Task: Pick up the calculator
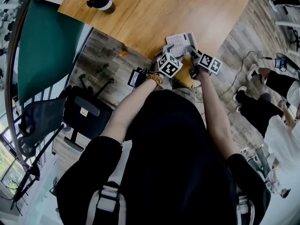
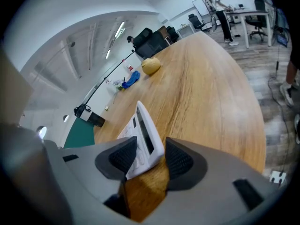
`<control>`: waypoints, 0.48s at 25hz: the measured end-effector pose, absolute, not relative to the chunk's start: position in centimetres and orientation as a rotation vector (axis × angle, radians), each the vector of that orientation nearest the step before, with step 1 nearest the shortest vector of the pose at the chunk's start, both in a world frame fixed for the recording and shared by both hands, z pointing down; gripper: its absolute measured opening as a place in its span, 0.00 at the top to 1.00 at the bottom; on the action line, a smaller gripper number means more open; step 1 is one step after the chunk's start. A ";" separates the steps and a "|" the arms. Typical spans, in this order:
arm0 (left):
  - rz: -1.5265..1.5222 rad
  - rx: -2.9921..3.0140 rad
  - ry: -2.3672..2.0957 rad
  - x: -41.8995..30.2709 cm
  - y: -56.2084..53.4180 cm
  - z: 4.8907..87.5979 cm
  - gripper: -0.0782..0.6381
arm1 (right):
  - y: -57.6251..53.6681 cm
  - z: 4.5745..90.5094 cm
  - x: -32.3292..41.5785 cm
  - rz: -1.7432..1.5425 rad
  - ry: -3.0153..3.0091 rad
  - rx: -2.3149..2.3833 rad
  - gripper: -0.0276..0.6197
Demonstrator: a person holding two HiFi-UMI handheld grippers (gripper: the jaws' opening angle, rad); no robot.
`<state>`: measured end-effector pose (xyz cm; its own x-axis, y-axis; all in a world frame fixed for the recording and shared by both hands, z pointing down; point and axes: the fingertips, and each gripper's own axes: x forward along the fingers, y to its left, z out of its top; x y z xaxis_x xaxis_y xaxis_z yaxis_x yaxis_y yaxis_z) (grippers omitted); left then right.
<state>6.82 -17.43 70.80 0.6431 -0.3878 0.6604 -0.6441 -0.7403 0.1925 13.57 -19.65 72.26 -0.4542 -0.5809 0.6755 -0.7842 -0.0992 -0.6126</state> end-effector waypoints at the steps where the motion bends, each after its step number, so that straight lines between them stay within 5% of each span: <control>1: 0.849 2.452 -0.815 6.9 -17.5 70.8 0.44 | -19.6 72.3 13.2 1.572 -1.971 1.506 0.65; 12: 0.840 2.432 -0.844 7.0 -17.8 70.7 0.44 | -19.8 71.8 12.7 1.481 -1.977 1.474 0.70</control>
